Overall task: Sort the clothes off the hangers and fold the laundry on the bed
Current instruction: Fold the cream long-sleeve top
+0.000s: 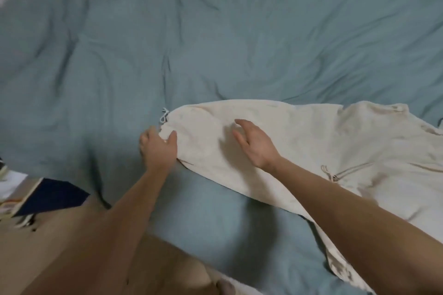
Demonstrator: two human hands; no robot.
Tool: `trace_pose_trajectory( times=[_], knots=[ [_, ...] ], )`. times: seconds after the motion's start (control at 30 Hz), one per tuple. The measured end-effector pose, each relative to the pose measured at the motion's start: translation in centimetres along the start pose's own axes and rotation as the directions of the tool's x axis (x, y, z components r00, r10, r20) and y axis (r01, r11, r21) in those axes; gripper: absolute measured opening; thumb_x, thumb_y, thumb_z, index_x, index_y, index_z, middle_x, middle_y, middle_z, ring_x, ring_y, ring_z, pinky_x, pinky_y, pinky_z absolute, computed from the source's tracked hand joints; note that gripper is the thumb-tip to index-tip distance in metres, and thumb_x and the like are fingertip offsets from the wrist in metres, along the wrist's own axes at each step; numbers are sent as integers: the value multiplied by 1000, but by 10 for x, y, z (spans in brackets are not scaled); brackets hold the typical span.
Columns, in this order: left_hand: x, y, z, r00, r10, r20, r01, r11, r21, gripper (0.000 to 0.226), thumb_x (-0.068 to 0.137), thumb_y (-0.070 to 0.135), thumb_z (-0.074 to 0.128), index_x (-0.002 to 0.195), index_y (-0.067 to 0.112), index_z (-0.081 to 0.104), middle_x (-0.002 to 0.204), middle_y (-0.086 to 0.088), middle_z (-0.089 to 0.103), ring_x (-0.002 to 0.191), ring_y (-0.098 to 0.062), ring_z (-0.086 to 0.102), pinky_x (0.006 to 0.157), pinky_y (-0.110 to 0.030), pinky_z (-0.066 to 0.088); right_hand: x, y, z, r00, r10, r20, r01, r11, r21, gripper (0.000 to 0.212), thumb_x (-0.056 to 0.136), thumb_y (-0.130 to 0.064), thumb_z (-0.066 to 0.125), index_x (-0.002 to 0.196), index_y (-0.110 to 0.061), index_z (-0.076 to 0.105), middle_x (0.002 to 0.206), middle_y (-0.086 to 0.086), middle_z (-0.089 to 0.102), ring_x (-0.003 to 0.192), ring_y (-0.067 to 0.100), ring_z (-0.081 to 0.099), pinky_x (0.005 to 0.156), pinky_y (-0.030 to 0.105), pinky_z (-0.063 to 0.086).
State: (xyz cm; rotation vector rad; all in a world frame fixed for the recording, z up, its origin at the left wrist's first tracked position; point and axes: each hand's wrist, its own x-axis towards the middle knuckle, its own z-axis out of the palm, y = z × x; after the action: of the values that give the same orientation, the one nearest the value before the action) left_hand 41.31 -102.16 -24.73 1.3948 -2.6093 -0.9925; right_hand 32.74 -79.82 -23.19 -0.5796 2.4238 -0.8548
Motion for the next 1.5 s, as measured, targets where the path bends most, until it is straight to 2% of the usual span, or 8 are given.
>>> trace_pose_trajectory(
  times=[0.33, 0.53, 0.7, 0.83, 0.93, 1.03, 1.2, 1.5],
  knots=[
    [74, -7, 3, 846, -254, 469, 487, 726, -486, 70, 65, 74, 56, 95, 13, 71, 103, -10, 72, 94, -27, 68, 94, -44, 52, 60, -65, 60, 963, -241, 118, 243, 970, 1, 55, 103, -35, 33, 153, -22, 14, 159, -11, 3, 146, 2, -1, 114, 11, -3],
    [66, 19, -16, 753, -105, 649, 598, 520, -610, 85, 94, 68, 11, 126, 4, 58, 120, -11, 64, 105, -25, 61, 86, -35, 49, 65, -92, 68, 953, 101, 287, -208, 904, 373, 58, 102, -48, 23, 130, -11, 58, 134, 5, 58, 114, 19, 58, 99, 18, 40],
    [36, 63, -36, 715, 181, 676, 410, 674, -615, 97, 91, 64, -12, 134, 7, 53, 139, -5, 54, 134, -13, 42, 113, -35, 22, 68, -94, 7, 923, 290, 251, -348, 356, 867, 55, 90, -53, 52, 112, -4, 67, 104, 12, 70, 93, 23, 66, 86, 32, 51],
    [-10, 119, -32, 651, 312, 692, 340, 695, -633, 88, 96, 57, -6, 135, 1, 51, 136, -12, 55, 130, -12, 46, 112, -25, 20, 43, -77, -56, 896, 428, 119, -341, 493, 800, 42, 81, -31, 74, 109, 1, 68, 102, 18, 71, 88, 28, 69, 88, 39, 54],
    [-43, 155, -15, 738, 297, 606, 279, 683, -675, 65, 104, 42, 17, 124, -5, 58, 121, -20, 63, 93, -11, 62, 88, -18, 44, 10, -50, -99, 855, 518, 11, -344, 552, 760, 12, 80, -5, 71, 91, -2, 69, 89, 16, 70, 73, 24, 67, 77, 35, 56],
    [-78, 180, 10, 781, 394, 484, -33, 800, -599, 36, 103, 27, 41, 118, 3, 64, 115, -8, 65, 106, -18, 60, 90, -21, 45, -34, -9, -144, 804, 593, -35, -365, 540, 759, 13, 77, -1, 69, 90, -3, 68, 89, 16, 70, 78, 28, 68, 80, 39, 56],
    [-151, 220, 60, 505, 710, 491, -680, 678, -280, 48, 100, 29, 48, 145, 14, 41, 157, -5, 27, 146, -18, 18, 117, -23, 8, -122, 72, -210, 741, 659, -130, -319, 515, 795, 12, 82, 0, 64, 80, -11, 67, 75, 4, 67, 63, 15, 62, 53, 23, 51],
    [-284, 269, 183, 196, 748, 634, -957, 287, -42, 66, 100, 50, 29, 155, 24, 2, 161, -1, -14, 145, -18, -23, 118, -36, -15, -264, 232, -256, 425, 826, -370, -223, 492, 842, 14, 90, -19, 63, 76, -17, 62, 72, -3, 62, 64, 12, 56, 52, 18, 47]
  ],
)
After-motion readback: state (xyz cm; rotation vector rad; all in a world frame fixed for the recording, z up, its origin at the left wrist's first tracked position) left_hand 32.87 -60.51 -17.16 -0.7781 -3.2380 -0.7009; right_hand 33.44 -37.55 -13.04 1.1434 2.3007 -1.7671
